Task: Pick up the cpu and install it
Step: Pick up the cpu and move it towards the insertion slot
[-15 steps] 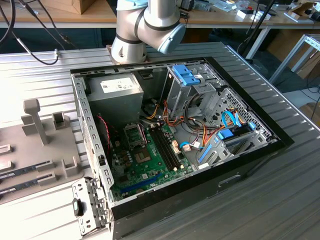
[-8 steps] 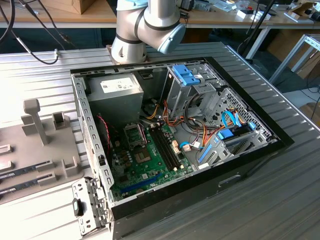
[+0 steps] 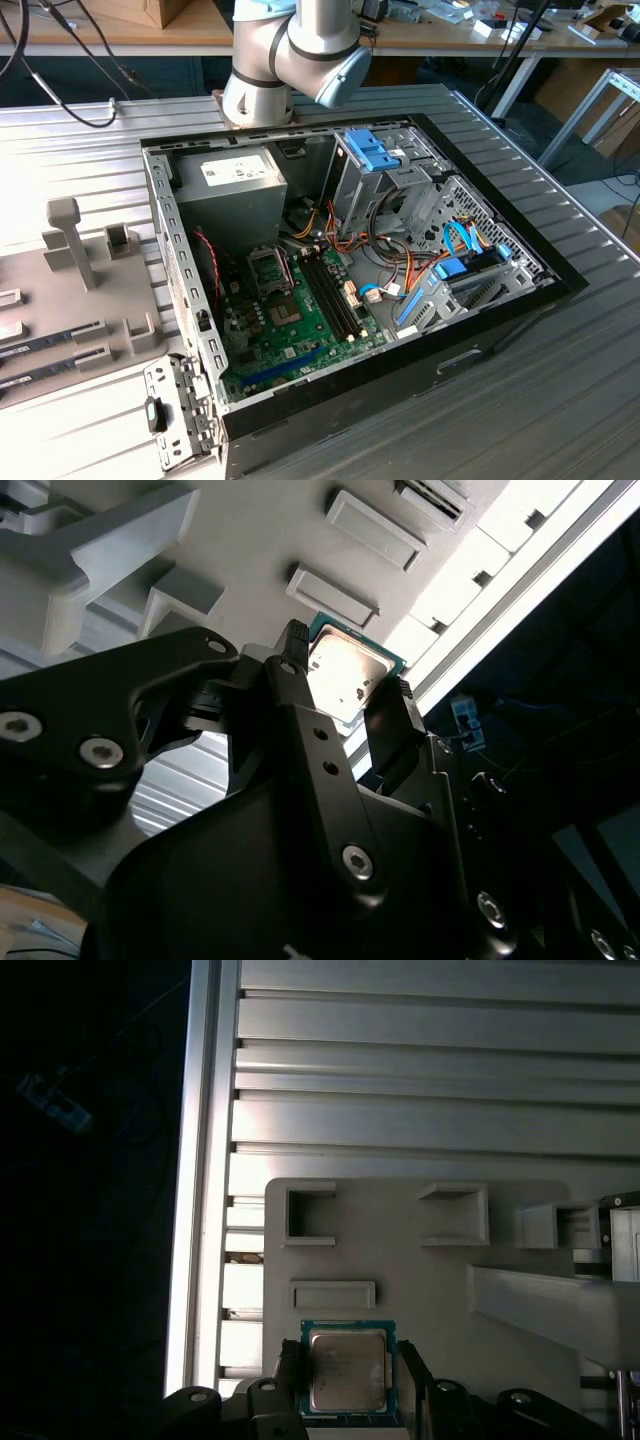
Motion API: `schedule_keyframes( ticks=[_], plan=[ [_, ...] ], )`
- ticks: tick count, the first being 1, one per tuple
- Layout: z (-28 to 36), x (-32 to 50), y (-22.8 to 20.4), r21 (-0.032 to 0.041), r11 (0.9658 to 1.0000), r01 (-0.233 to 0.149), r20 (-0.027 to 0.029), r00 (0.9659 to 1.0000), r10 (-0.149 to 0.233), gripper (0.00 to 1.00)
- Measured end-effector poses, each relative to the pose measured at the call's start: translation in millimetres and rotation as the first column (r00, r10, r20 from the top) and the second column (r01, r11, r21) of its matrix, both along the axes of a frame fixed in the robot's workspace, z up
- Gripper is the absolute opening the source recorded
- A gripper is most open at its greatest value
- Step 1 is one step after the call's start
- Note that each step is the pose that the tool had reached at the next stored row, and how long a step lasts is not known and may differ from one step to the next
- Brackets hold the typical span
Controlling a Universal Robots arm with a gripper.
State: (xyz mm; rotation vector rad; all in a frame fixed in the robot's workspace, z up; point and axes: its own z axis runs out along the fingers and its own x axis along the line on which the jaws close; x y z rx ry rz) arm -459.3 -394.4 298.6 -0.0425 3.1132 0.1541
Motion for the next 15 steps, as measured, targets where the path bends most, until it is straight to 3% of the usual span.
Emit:
schedule_keyframes(
  ticks=[15],
  plan=[
    [7.7,0.0,0.0,0.002,1.0,0.0,0.0001,1.0,0.0,0.47]
  ],
)
